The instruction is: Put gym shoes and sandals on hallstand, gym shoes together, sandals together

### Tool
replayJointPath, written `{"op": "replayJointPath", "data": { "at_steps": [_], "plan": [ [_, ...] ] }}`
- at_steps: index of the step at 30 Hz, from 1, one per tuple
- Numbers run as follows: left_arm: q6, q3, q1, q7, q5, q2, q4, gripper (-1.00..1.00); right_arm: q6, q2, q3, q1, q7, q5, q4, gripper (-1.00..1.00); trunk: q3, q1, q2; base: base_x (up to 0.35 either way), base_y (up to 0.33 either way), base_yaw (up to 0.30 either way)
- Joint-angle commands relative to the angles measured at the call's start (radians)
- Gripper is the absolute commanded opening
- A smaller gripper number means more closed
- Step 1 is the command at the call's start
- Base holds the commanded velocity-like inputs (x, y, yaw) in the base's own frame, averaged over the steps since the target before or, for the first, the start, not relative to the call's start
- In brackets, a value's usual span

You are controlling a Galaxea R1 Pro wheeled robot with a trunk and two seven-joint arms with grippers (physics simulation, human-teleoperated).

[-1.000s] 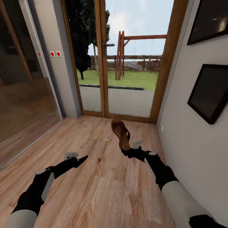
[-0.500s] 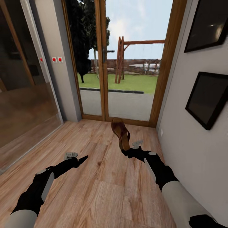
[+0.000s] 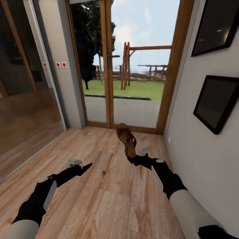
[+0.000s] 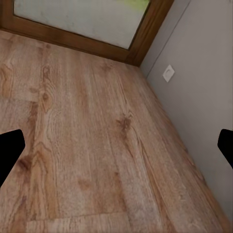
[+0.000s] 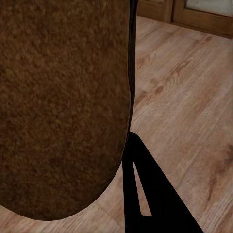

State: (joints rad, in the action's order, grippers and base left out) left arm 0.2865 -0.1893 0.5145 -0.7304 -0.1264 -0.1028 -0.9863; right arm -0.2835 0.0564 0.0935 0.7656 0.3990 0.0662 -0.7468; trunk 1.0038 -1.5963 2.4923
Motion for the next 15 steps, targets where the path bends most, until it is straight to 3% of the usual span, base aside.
{"op": "replayJointPath", "data": {
  "at_steps": [1,15],
  "plan": [
    [0.01,-0.001,0.001,-0.003,-0.009,0.0,0.0,1.0,-0.005,0.0,-0.001,0.0,0.004,0.006,-0.002,-1.0,-0.001,0.0,0.001,0.0,0.0,0.0],
    [0.01,-0.002,0.0,-0.003,-0.009,0.0,-0.002,1.0,-0.005,0.0,-0.001,0.0,0.004,0.006,-0.002,-1.0,-0.024,0.0,0.001,0.0,0.0,0.0]
  ]
}}
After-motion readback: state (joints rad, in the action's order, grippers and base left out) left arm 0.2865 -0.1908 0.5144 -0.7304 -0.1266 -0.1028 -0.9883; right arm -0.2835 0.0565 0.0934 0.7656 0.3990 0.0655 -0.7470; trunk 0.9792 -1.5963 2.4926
